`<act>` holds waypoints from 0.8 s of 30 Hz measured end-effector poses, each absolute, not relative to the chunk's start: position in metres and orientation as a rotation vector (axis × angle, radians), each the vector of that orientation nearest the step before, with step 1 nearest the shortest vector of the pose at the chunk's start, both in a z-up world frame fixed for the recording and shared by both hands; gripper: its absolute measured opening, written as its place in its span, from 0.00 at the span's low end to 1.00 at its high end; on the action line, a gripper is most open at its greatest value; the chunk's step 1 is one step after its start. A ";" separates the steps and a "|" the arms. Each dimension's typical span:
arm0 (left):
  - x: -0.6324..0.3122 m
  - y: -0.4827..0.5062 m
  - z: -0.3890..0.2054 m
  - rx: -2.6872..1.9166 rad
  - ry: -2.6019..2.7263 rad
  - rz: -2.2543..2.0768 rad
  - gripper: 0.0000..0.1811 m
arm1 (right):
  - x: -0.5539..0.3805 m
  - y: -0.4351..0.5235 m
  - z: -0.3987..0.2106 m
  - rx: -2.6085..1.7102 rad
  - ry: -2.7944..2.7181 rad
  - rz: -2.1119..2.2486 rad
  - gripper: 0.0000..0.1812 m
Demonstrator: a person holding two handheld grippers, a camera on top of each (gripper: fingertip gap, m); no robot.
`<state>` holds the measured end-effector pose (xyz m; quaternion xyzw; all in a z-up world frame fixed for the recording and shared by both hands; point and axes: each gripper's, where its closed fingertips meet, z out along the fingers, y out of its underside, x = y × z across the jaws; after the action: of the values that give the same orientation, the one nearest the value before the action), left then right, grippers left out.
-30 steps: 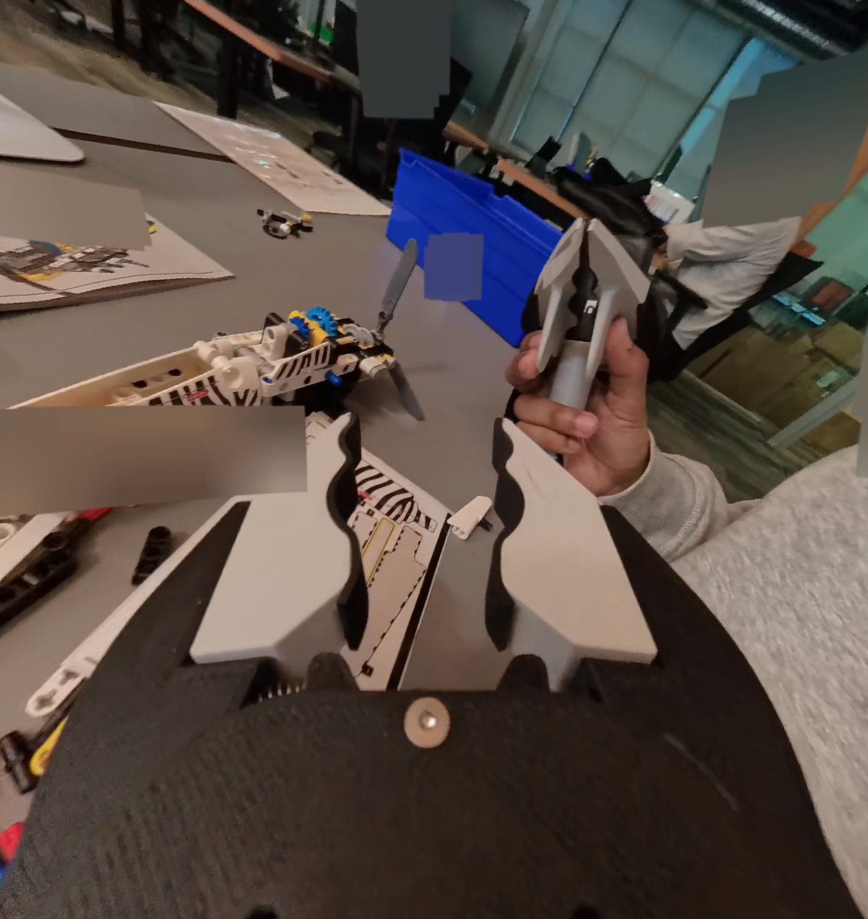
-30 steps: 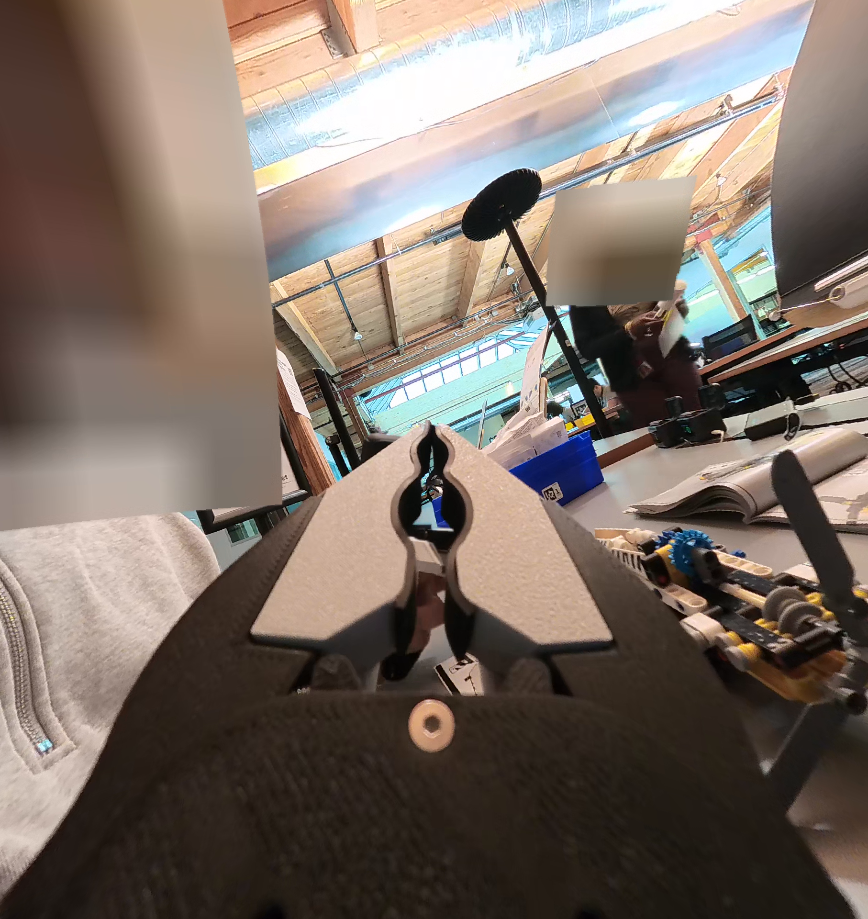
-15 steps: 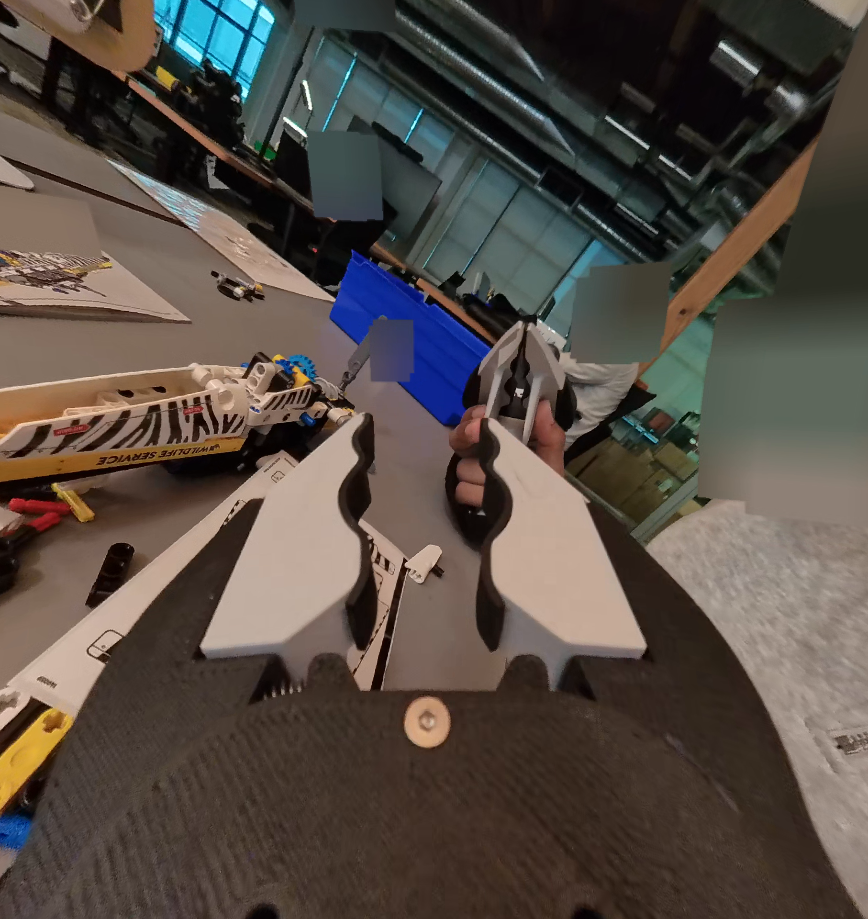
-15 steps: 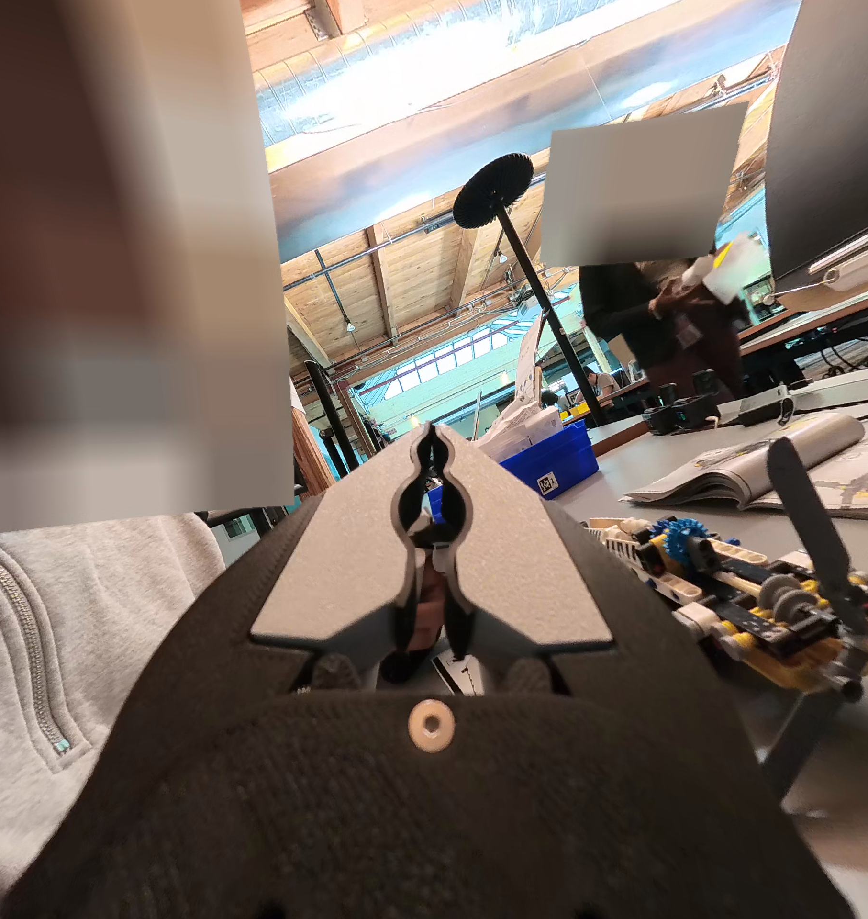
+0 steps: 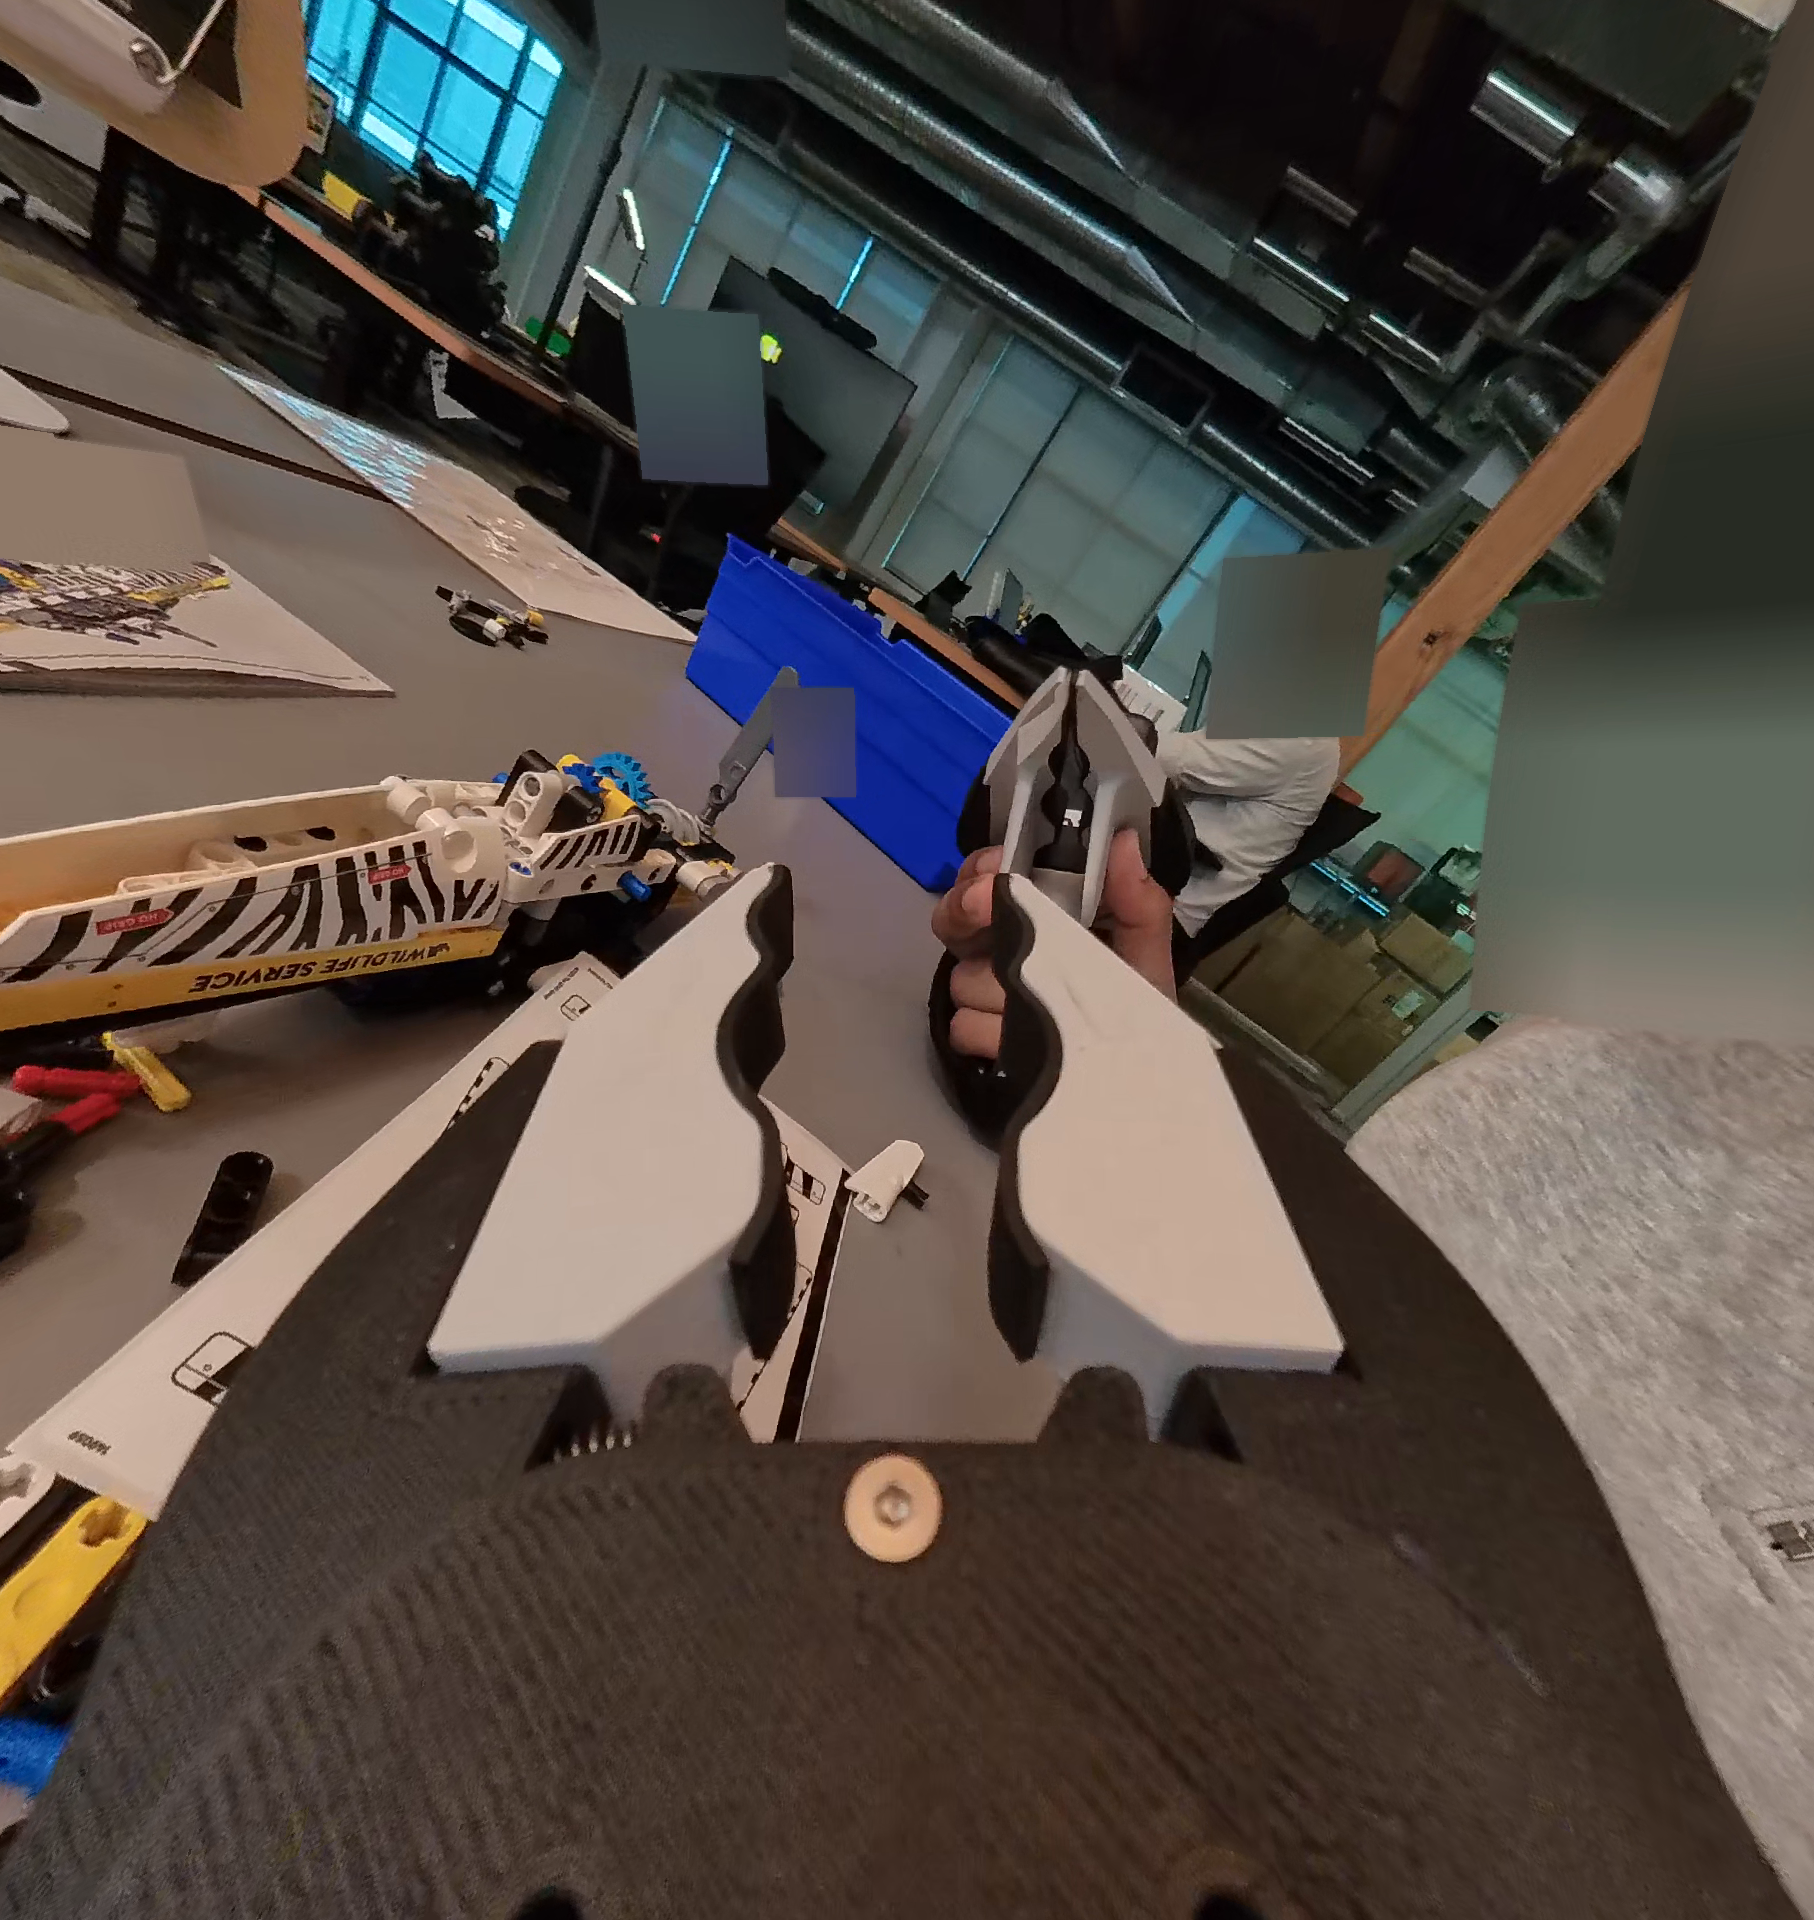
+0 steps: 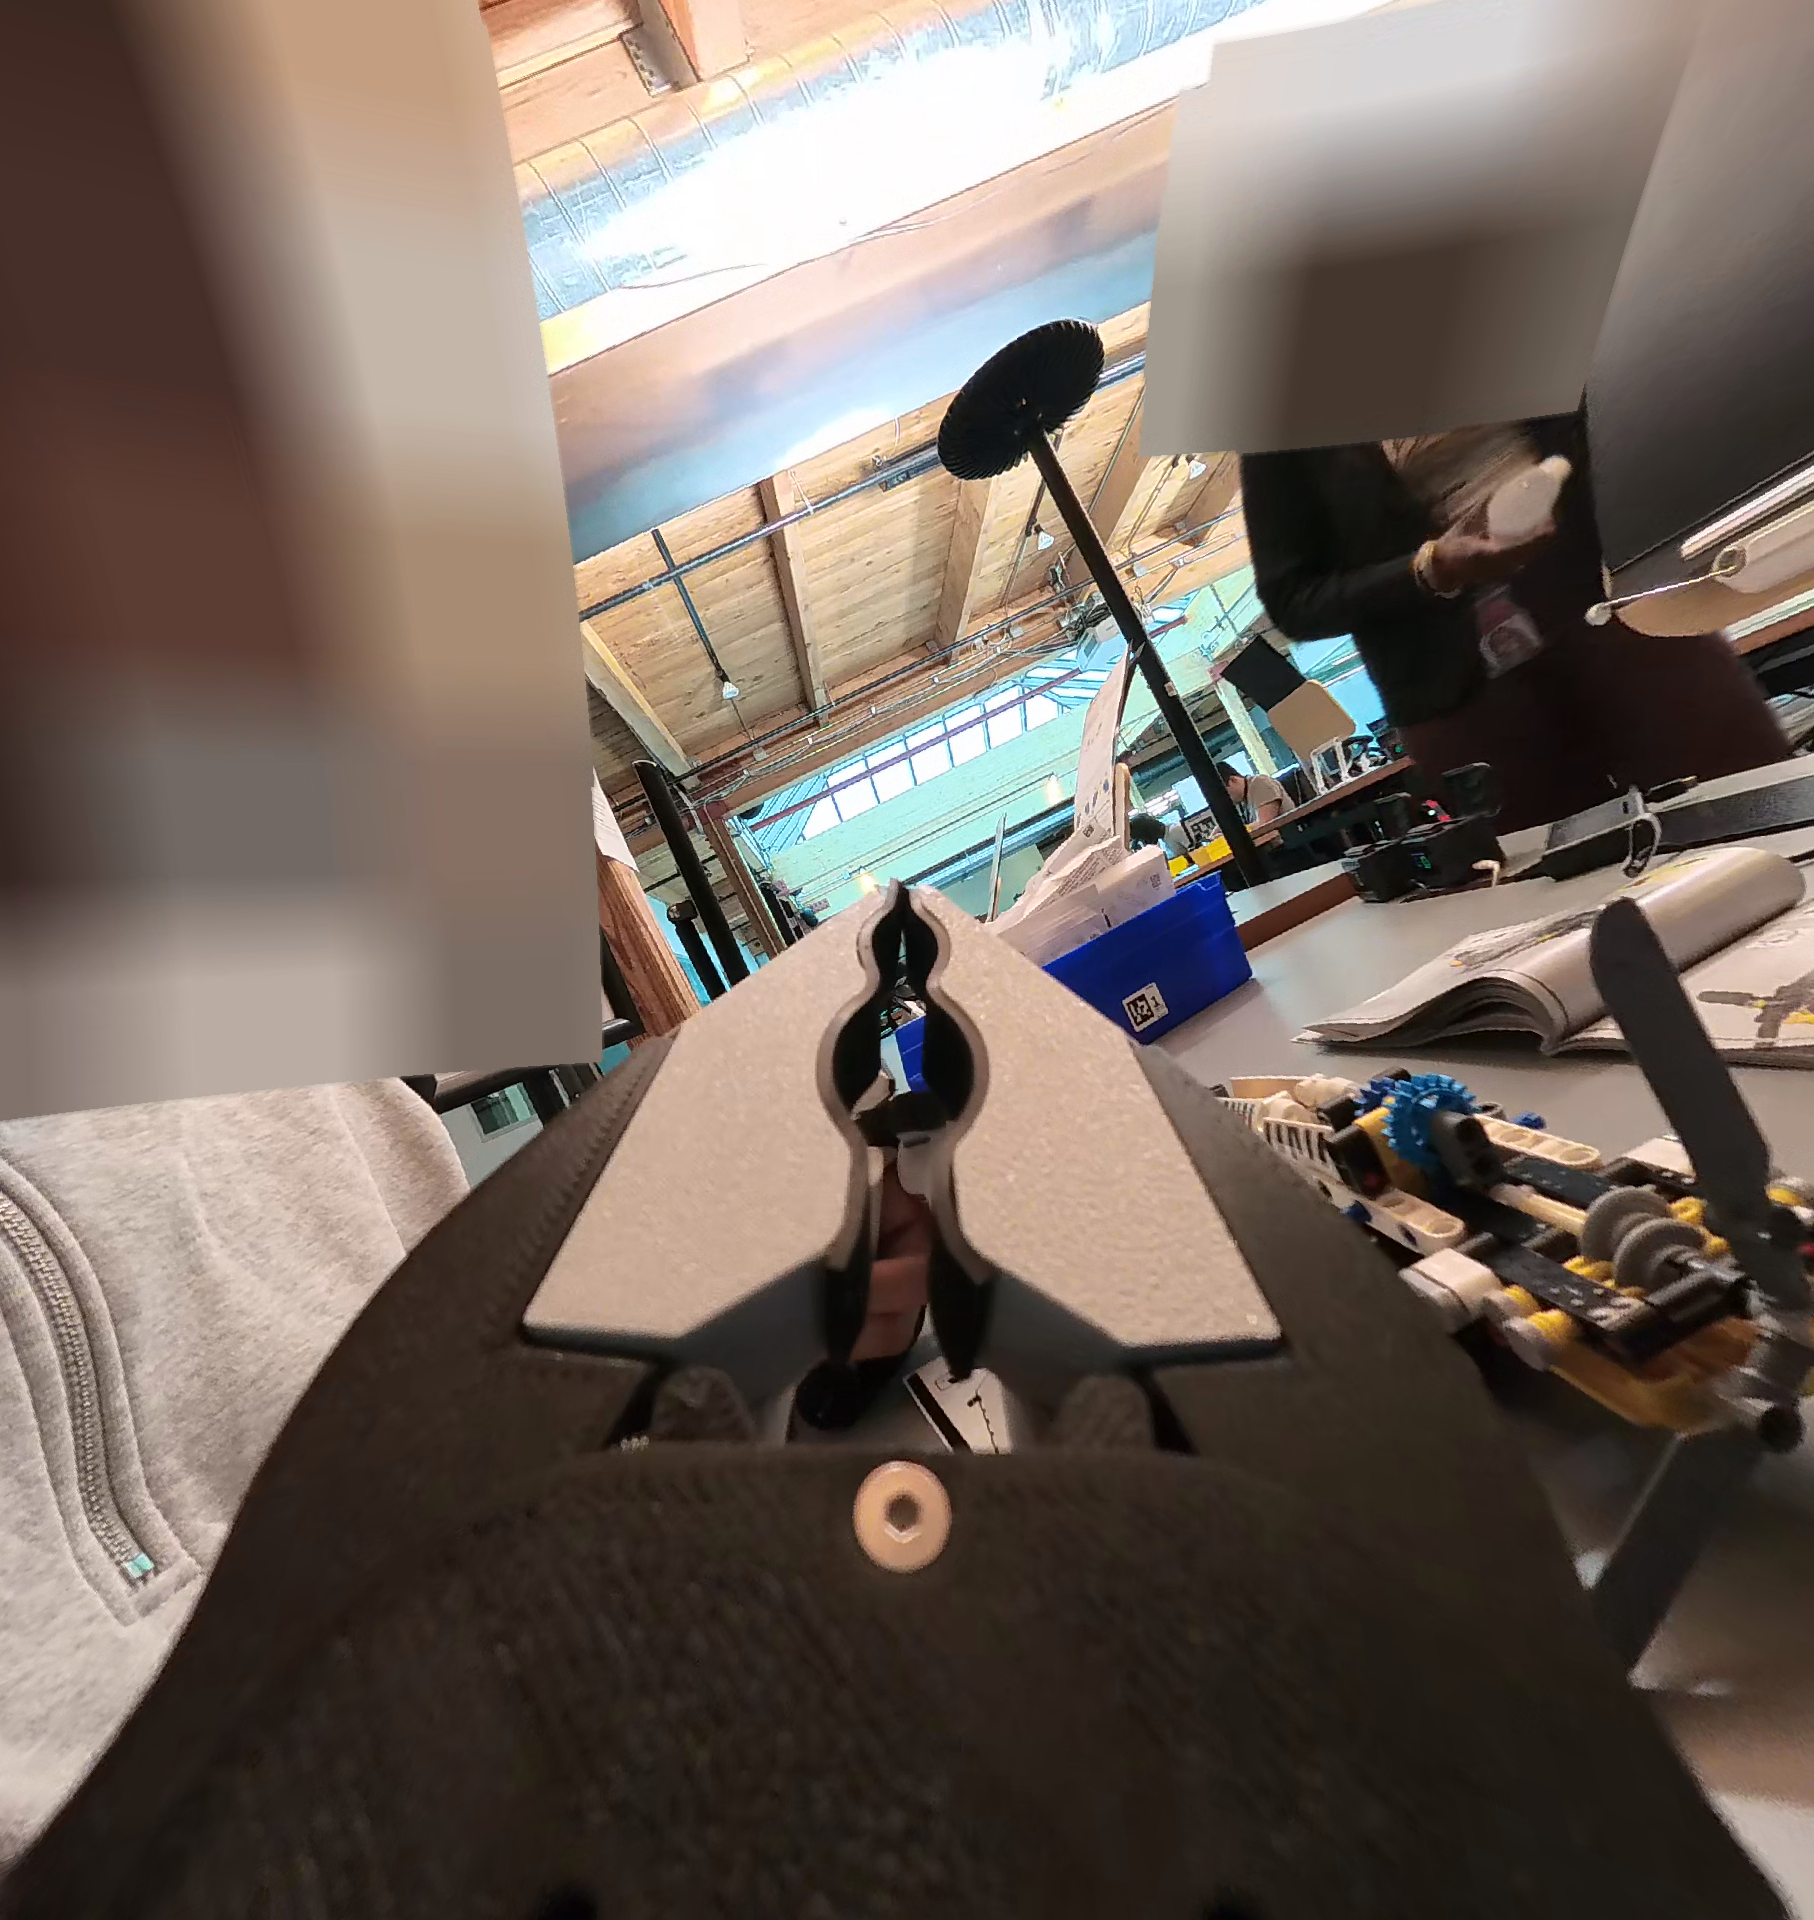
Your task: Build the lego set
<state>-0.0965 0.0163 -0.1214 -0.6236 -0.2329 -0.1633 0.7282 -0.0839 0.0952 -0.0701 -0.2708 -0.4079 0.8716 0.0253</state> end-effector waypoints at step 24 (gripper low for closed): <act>-0.091 0.017 -0.119 -1.377 -0.472 -0.357 0.18 | -0.082 0.089 -0.071 -0.819 -1.305 2.678 0.00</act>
<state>-0.0911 0.0174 -0.1188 -0.6259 -0.2147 -0.1621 0.7320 -0.0818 0.0893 -0.0712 -0.2649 -0.4222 0.8665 0.0261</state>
